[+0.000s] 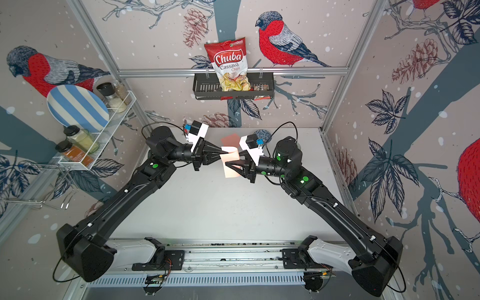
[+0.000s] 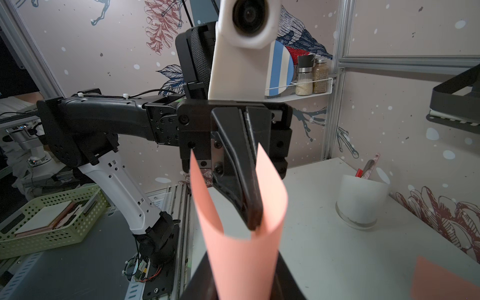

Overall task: Fold the square paper along the opposite sides
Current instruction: Fold the paper.

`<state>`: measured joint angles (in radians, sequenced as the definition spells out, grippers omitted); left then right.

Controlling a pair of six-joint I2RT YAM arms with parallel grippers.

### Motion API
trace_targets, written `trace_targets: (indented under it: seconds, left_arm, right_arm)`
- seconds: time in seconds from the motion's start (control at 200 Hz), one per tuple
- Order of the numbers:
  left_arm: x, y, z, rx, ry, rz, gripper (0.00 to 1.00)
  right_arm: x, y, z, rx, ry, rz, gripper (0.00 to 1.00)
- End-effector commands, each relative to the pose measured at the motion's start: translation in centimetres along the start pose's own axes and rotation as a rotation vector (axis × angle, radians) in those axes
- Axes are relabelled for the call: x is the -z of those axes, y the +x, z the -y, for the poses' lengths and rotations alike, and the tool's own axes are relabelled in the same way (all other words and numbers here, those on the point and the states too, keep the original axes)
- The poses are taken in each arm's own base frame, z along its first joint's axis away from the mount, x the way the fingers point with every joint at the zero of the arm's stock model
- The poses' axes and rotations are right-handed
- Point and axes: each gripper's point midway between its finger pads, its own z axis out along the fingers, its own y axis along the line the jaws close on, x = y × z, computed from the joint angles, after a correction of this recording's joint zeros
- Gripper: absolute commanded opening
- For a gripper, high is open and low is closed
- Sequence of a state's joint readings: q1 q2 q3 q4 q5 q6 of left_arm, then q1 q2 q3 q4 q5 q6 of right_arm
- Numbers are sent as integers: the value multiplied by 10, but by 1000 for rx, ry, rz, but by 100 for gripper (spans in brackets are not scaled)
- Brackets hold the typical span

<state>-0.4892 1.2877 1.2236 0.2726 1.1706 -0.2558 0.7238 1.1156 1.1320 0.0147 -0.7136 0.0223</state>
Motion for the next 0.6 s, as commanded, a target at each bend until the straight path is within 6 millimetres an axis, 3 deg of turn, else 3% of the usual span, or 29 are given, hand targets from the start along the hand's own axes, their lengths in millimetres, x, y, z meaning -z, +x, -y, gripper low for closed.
trace_targets:
  seconds: [0.0, 0.595]
  left_arm:
    - [1, -6, 3, -35, 11, 15, 0]
    - [1, -6, 3, -32, 13, 14, 0]
  right_arm:
    - [0, -8, -1, 39, -5, 27, 29]
    - [-1, -5, 0, 37, -7, 20, 21]
